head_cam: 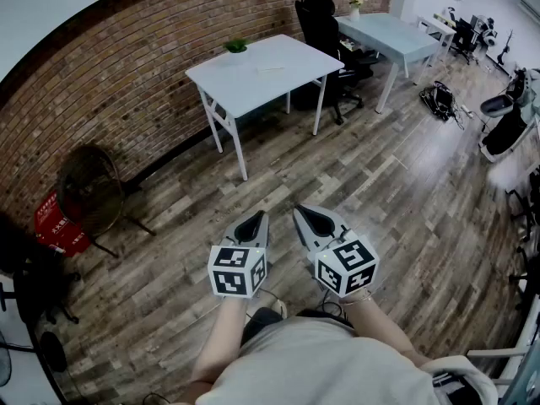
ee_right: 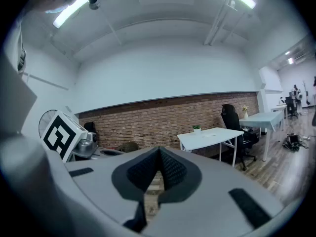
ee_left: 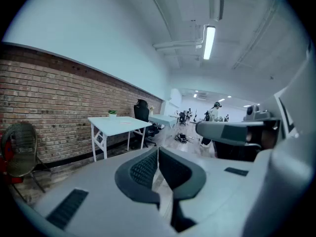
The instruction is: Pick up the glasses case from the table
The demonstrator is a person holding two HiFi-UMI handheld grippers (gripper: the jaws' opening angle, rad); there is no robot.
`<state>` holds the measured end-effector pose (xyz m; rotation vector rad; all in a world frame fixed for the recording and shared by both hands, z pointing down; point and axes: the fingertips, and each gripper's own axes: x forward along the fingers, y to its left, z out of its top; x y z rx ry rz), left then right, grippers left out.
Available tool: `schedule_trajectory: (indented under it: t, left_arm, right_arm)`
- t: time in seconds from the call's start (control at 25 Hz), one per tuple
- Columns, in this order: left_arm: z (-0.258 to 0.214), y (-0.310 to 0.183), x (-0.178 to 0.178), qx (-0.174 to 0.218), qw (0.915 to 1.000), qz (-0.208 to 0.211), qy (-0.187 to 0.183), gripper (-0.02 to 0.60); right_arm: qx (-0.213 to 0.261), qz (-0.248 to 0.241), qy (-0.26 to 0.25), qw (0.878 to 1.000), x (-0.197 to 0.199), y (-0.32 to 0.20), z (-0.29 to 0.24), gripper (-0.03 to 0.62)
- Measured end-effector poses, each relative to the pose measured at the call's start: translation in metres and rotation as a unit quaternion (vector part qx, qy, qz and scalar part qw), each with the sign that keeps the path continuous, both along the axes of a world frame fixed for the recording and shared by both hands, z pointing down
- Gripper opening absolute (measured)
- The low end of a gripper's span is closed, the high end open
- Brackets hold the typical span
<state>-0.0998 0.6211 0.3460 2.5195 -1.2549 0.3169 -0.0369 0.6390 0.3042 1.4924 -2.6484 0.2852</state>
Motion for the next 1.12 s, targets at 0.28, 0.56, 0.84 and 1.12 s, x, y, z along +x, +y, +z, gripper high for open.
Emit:
schedule_trajectory:
  t: [0.28, 0.56, 0.84, 1.12]
  left_arm:
    - [0.011, -0.006, 0.006, -0.010, 0.9998, 0.012, -0.015, 0.009]
    - [0.002, -0.014, 0.000, -0.010, 0.9996, 0.022, 0.013, 0.009]
    - [0.014, -0.013, -0.002, -0.007, 0.9976, 0.069, 0.005, 0.009]
    - [0.028, -0.017, 0.001, -0.016, 0.9964, 0.083, 0.002, 0.009]
  right_arm:
    - [-0.007, 0.010, 0.006, 1.000, 0.007, -0.007, 0.009, -0.002]
    - [-0.012, 0.002, -0.020, 1.000, -0.004, -0.012, 0.012, -0.002]
    - [-0.034, -0.009, -0.047, 0.998, -0.020, -0.011, 0.028, 0.000]
    - [-0.051, -0.005, -0.052, 0.997, -0.014, -0.014, 0.041, -0.001]
